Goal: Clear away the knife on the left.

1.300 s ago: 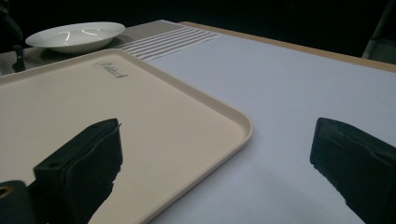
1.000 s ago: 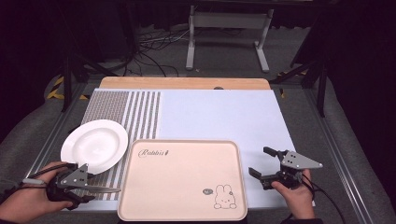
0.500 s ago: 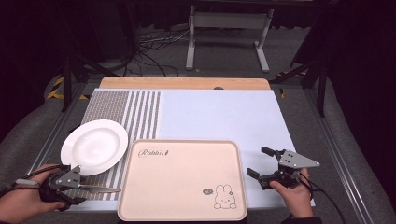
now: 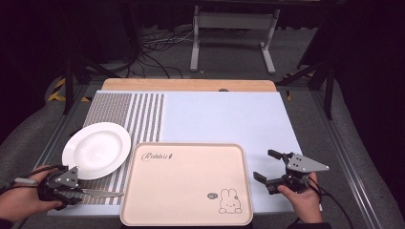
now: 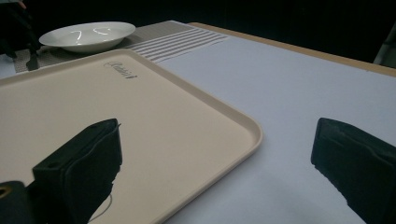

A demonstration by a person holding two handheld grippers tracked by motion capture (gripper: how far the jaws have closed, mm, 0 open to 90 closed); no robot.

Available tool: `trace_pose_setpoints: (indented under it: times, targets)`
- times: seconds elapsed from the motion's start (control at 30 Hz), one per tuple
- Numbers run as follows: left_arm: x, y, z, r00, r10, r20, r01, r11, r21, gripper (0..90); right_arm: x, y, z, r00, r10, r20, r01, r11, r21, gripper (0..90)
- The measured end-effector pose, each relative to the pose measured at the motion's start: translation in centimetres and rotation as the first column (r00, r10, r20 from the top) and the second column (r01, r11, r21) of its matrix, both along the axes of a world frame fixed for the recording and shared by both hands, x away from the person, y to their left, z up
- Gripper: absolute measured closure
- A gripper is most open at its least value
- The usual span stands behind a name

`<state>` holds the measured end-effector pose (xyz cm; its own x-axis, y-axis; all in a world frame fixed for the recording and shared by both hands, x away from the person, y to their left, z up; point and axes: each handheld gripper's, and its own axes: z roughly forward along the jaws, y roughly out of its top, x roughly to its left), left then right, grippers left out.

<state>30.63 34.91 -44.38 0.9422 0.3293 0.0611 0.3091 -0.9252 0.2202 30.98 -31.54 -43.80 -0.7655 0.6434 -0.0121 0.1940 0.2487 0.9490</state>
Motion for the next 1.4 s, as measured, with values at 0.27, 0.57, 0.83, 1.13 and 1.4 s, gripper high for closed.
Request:
trace_pose_setpoints:
  times: [0.27, 0.57, 0.83, 1.13, 1.4]
  targets:
    - [1.2, -0.3, 0.0, 0.9979, -0.048, -0.044, 0.050, 0.9979, 0.042, 57.4, -0.2, -0.4, 0.2, 1.0000, -0.001, 0.008, 0.001, 1.000, 0.009, 2.7]
    - [2.0, -1.2, 0.3, 0.9841, -0.156, -0.086, 0.166, 0.9767, 0.136, 67.5, -0.2, -0.4, 0.2, 0.9999, 0.011, 0.005, -0.012, 1.000, 0.012, 2.7]
    - [2.4, -2.4, 0.3, 0.9681, -0.224, -0.113, 0.245, 0.9412, 0.233, 76.8, -0.3, -0.3, 0.3, 0.9997, 0.026, 0.005, -0.026, 1.000, 0.010, 2.9]
    - [2.0, -2.8, 0.3, 0.9660, -0.238, -0.102, 0.257, 0.9269, 0.274, 79.8, -0.4, -0.4, 0.3, 0.9996, 0.029, 0.006, -0.029, 0.999, 0.013, 2.9]
    - [1.9, -2.8, 0.4, 0.9718, -0.208, -0.111, 0.231, 0.9315, 0.281, 80.0, -0.4, -0.4, 0.4, 0.9996, 0.026, 0.009, -0.026, 1.000, 0.010, 2.9]
